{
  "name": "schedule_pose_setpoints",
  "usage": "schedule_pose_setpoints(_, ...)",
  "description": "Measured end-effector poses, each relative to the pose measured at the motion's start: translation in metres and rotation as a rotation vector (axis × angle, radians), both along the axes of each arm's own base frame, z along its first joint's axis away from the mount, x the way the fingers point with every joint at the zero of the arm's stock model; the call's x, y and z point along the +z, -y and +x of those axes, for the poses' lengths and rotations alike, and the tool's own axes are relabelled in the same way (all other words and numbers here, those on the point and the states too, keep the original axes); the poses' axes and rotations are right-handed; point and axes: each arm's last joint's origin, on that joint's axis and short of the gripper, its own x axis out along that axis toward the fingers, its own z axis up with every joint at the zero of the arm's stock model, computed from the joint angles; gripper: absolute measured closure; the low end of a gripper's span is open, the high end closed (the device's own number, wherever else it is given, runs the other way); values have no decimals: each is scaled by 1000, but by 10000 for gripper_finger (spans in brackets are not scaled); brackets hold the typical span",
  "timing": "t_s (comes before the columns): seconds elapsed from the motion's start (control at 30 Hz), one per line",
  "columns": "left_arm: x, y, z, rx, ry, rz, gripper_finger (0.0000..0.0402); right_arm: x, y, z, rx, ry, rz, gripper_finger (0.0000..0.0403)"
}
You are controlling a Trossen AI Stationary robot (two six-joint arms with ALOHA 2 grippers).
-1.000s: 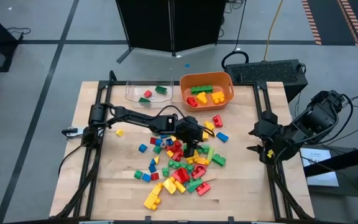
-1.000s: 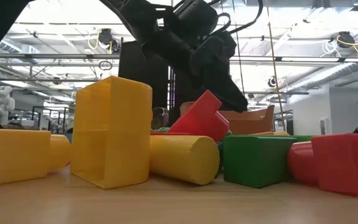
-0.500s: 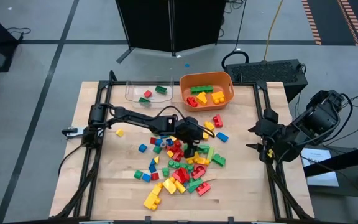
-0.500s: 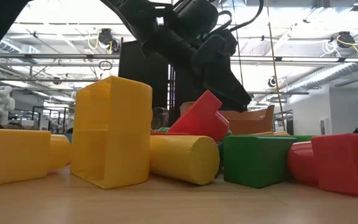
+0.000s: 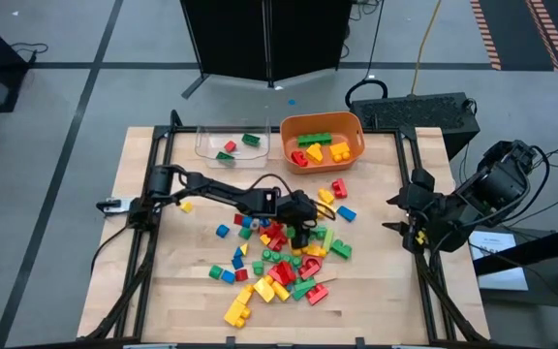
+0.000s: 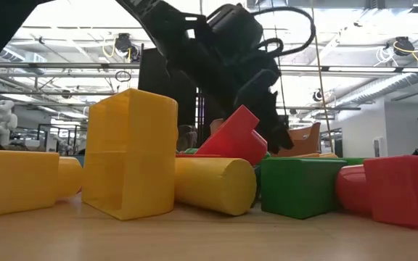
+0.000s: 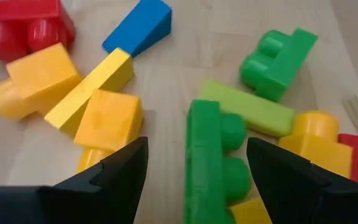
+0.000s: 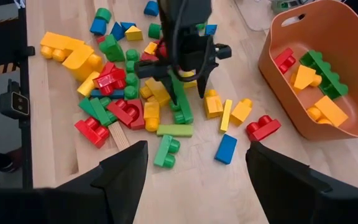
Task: Sort blocks by size
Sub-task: Put the big green game piece into the orange bin
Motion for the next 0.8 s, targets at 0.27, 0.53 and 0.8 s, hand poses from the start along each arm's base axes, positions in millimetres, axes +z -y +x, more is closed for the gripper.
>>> schedule_pose_setpoints(0.27, -14, 14, 1, -43, -36, 75, 127, 0, 0, 0, -14, 3, 12, 138)
schedule_pose_setpoints(0.53, -22, 16, 1, -57, -67, 72, 128, 0, 0, 0, -14, 3, 12, 138)
schedule_pose_setpoints(0.8, -24, 17, -2, -78, -114, 51, 168, 0, 0, 0, -14, 3, 12, 138)
